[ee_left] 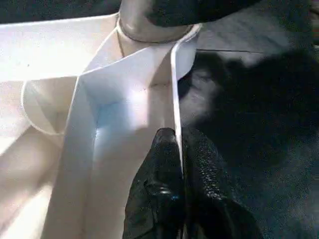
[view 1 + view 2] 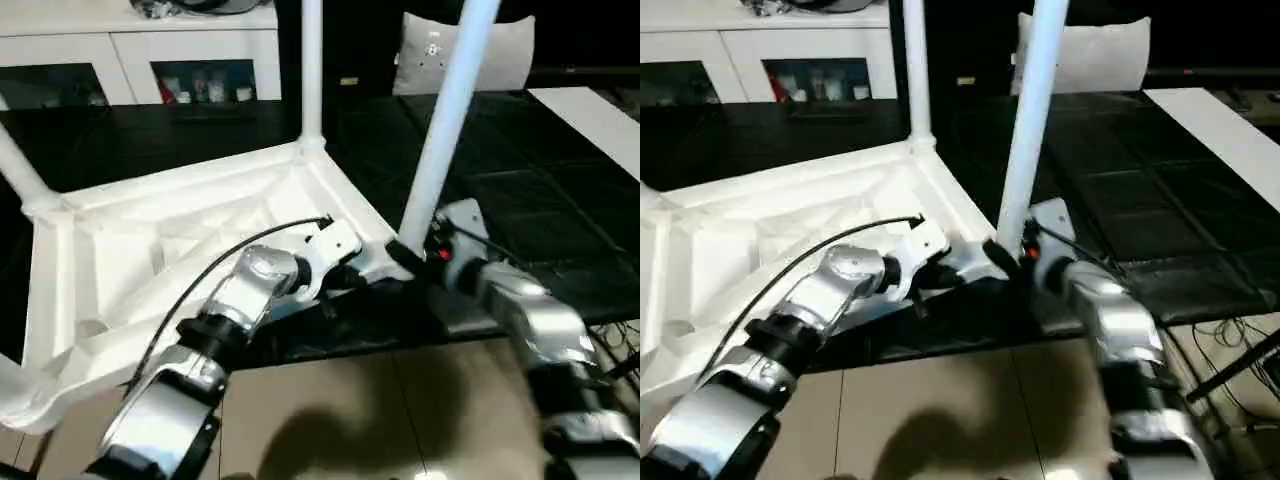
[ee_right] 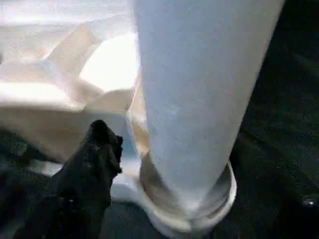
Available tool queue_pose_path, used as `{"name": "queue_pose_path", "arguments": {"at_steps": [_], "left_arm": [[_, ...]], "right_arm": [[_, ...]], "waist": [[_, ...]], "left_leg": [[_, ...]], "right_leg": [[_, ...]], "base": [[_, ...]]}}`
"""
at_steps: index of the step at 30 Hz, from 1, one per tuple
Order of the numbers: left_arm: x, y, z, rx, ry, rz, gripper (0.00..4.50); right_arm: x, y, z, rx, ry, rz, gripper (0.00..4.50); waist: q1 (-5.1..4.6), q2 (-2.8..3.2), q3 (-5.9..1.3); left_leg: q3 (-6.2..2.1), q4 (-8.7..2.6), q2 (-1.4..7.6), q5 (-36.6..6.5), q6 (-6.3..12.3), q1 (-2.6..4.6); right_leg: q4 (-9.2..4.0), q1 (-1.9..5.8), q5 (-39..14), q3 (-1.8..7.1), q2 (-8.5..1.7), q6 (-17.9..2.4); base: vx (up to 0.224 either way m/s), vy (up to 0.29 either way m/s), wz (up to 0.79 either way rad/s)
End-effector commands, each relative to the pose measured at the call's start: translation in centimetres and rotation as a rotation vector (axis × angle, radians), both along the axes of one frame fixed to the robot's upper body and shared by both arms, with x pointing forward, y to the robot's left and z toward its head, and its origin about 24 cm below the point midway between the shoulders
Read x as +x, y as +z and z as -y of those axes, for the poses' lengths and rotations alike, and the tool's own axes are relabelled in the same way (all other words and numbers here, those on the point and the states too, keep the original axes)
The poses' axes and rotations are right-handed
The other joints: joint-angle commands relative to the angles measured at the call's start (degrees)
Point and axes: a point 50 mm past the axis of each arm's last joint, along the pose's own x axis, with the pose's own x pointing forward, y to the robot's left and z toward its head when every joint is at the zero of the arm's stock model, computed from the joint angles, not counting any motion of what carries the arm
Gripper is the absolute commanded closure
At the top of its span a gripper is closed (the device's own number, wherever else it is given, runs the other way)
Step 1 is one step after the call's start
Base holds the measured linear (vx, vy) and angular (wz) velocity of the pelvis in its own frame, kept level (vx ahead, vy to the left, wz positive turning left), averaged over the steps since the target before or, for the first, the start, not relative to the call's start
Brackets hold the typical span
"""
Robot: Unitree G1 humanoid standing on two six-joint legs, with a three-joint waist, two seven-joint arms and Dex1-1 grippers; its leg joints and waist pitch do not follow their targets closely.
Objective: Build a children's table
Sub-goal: Rotate leg to tighten
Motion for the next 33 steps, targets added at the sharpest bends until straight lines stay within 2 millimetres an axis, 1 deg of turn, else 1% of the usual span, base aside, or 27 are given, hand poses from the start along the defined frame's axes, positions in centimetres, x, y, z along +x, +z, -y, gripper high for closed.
{"name": "queue_pose_path", "arguments": {"at_steps": [1, 3, 5, 7, 8, 9, 10, 11, 12, 13, 14, 16, 17, 18, 19, 20, 22, 23, 25, 27, 29, 33], "left_arm": [[-0.4, 0.0, -0.1, 0.02, -0.083, 0.024, 4.5], [-0.5, 0.1, -0.6, 0.035, -0.123, 0.03, 4.5], [-0.8, 0.0, -1.6, 0.085, -0.207, 0.028, 4.5], [-1.1, -0.2, -2.2, 0.117, -0.275, 0.031, 4.5], [-1.4, -0.2, -2.5, 0.137, -0.337, 0.035, 4.5], [-1.4, -0.2, -2.5, 0.138, -0.344, 0.036, 4.5], [-1.5, -0.2, -2.5, 0.141, -0.362, 0.038, 4.5], [-1.6, -0.1, -2.6, 0.143, -0.384, 0.038, 4.5], [-1.8, -0.1, -2.8, 0.169, -0.449, 0.035, 4.5], [-1.8, -0.1, -2.8, 0.169, -0.449, 0.035, 4.5], [-2.1, -0.2, -3.0, 0.192, -0.493, 0.027, 4.5], [-2.2, -0.2, -3.1, 0.205, -0.527, 0.024, 4.5], [-2.3, -0.2, -3.1, 0.21, -0.544, 0.023, 4.5], [-2.3, -0.2, -3.0, 0.212, -0.556, 0.022, 4.5], [-2.4, -0.1, -3.0, 0.21, -0.57, 0.024, 4.5], [-2.4, 0.0, -2.9, 0.208, -0.583, 0.024, 4.5], [-2.6, 0.1, -2.7, 0.203, -0.609, 0.021, 4.5], [-2.6, 0.1, -2.6, 0.202, -0.615, 0.021, 4.5], [-2.6, 0.2, -2.5, 0.201, -0.629, 0.021, 4.5], [-2.7, 0.2, -2.4, 0.2, -0.637, 0.021, 4.5], [-2.7, 0.2, -2.4, 0.199, -0.642, 0.021, 4.5], [-2.7, 0.1, -2.4, 0.197, -0.641, 0.017, 4.5]], "right_arm": [[-0.4, 0.4, 0.5, -0.034, 0.065, 0.026, 0.59], [-0.9, 0.6, 1.5, -0.078, 0.12, 0.033, 0.37], [-1.8, 1.2, 2.7, -0.098, 0.216, 0.048, 0.37], [-2.5, 1.5, 3.3, -0.086, 0.292, 0.035, 0.37], [-3.0, 1.7, 3.7, -0.082, 0.345, 0.027, 0.53], [-3.0, 1.7, 3.8, -0.08, 0.35, 0.024, 0.62], [-3.1, 1.7, 3.9, -0.075, 0.362, 0.017, 0.71], [-3.3, 1.7, 4.1, -0.071, 0.378, 0.011, 0.71], [-3.6, 2.0, 4.2, -0.046, 0.437, -0.003, 0.9], [-3.6, 2.0, 4.2, -0.046, 0.437, -0.003, 0.9], [-3.8, 2.1, 4.1, -0.034, 0.478, -0.008, 1.15], [-3.9, 2.2, 3.8, -0.028, 0.513, -0.011, 1.19], [-4.0, 2.2, 3.6, -0.023, 0.536, -0.014, 1.24], [-4.0, 2.2, 3.3, -0.016, 0.553, -0.021, 1.49], [-4.1, 2.1, 3.1, -0.008, 0.571, -0.03, 1.49], [-4.1, 2.0, 2.9, -0.001, 0.585, -0.037, 1.62], [-4.0, 1.8, 2.3, 0.014, 0.612, -0.052, 1.69], [-4.0, 1.8, 2.2, 0.017, 0.623, -0.055, 1.93], [-4.0, 1.6, 1.9, 0.019, 0.644, -0.065, 2.02], [-4.0, 1.5, 1.8, 0.02, 0.655, -0.074, 2.14], [-4.0, 1.4, 1.7, 0.024, 0.662, -0.082, 2.42], [-4.1, 1.4, 1.7, 0.04, 0.679, -0.099, 2.61]], "waist": [[0.39, -1.03, -4.03], [0.47, -1.08, -3.96], [0.71, -1.1, -3.95], [0.92, -1.1, -3.94], [1.11, -1.13, -4.02], [1.16, -1.12, -3.98], [1.28, -1.21, -4.01], [1.37, -1.48, -4.01], [1.66, -1.33, -4.07], [1.73, -1.3, -4.09], [1.93, -1.24, -3.98], [2.24, -1.23, -3.98], [2.45, -1.26, -3.92], [2.53, -1.32, -3.89], [2.78, -1.44, -3.81], [2.92, -1.38, -3.77], [2.97, -1.32, -3.76], [2.96, -1.33, -3.77], [3.0, -1.35, -3.8], [3.01, -1.41, -3.79], [3.01, -1.46, -3.83], [3.05, -1.51, -3.9]], "left_leg": [[0.47, -2.97, 0.48, -7.87, 5.19, -0.16], [0.49, -2.98, 0.44, -8.47, 5.07, -0.16], [0.43, -3.02, 0.59, -8.88, 5.25, -0.13], [0.37, -3.05, 0.68, -9.32, 5.73, -0.11], [0.39, -2.95, 0.8, -9.23, 5.95, -0.06], [0.4, -2.96, 0.84, -9.07, 6.09, -0.12], [0.43, -2.9, 0.87, -8.41, 6.14, -0.13], [0.54, -2.86, 0.94, -8.15, 6.14, -0.05], [0.51, -2.78, 1.01, -8.32, 6.28, 0.09], [0.56, -2.75, 1.08, -8.35, 6.4, 0.17], [0.56, -2.77, 1.19, -8.41, 6.54, 0.1], [0.49, -2.78, 1.26, -8.65, 6.29, 0.08], [0.55, -2.76, 1.23, -9.05, 5.98, 0.13], [0.53, -2.79, 1.22, -9.26, 5.78, 0.12], [0.56, -2.85, 1.23, -10.07, 5.42, 0.23], [0.52, -2.93, 1.21, -10.58, 4.96, 0.24], [0.47, -3.02, 1.24, -11.03, 4.31, 0.25], [0.42, -3.08, 1.26, -11.41, 4.0, 0.27], [0.38, -3.08, 1.21, -11.4, 3.76, 0.22], [0.39, -3.07, 1.22, -11.27, 3.69, 0.2], [0.37, -3.06, 1.18, -11.14, 3.71, 0.16], [0.37, -2.98, 1.16, -10.09, 3.93, 0.05]], "right_leg": [[-3.71, 4.01, -10.51, 1.91, -2.35, -11.94], [-3.91, 3.98, -12.3, 1.87, -2.41, -11.56], [-3.96, 3.96, -13.36, 1.91, -2.48, -10.98], [-3.93, 3.94, -13.46, 1.85, -2.44, -10.88], [-3.76, 3.9, -13.04, 1.9, -2.5, -11.09], [-3.73, 3.89, -12.68, 1.9, -2.47, -11.27], [-3.5, 3.82, -11.8, 1.84, -2.42, -11.9], [-3.47, 3.72, -11.4, 1.85, -2.45, -12.35], [-3.35, 3.68, -11.32, 1.84, -2.51, -12.81], [-3.29, 3.62, -10.98, 1.86, -2.49, -13.08], [-3.23, 3.57, -10.8, 1.88, -2.47, -13.41], [-3.11, 3.58, -10.84, 1.89, -2.62, -13.54], [-3.2, 3.49, -11.43, 1.91, -2.6, -13.33], [-3.24, 3.53, -11.96, 1.93, -2.65, -13.07], [-3.42, 3.43, -13.76, 1.96, -2.75, -12.58], [-3.56, 3.39, -15.44, 1.96, -2.78, -12.04], [-3.66, 3.32, -16.35, 1.98, -2.8, -11.63], [-3.66, 3.31, -16.7, 1.96, -2.8, -11.45], [-3.64, 3.33, -16.72, 1.96, -2.8, -11.28], [-3.61, 3.33, -16.38, 1.99, -2.79, -11.25], [-3.6, 3.4, -16.47, 1.96, -2.83, -11.23], [-3.39, 3.48, -15.05, 1.98, -2.79, -11.38]], "base": [[0.0, 0.0, 0.0], [0.0, 0.0, 0.0], [0.0, 0.0, 0.0], [0.0, 0.0, 0.0], [0.0, 0.0, 0.0], [0.0, 0.0, 0.0], [0.0, 0.0, 0.0], [0.0, 0.0, 0.0], [0.0, 0.0, 0.0], [0.0, 0.0, 0.0], [0.0, 0.0, 0.0], [0.0, 0.0, 0.0], [0.0, 0.0, 0.0], [0.0, 0.0, 0.0], [0.0, 0.0, 0.0], [0.0, 0.0, 0.0], [0.0, 0.0, 0.0], [0.0, 0.0, 0.0], [0.0, 0.0, 0.0], [0.0, 0.0, 0.0], [0.0, 0.0, 0.0], [0.0, 0.0, 0.0]]}}
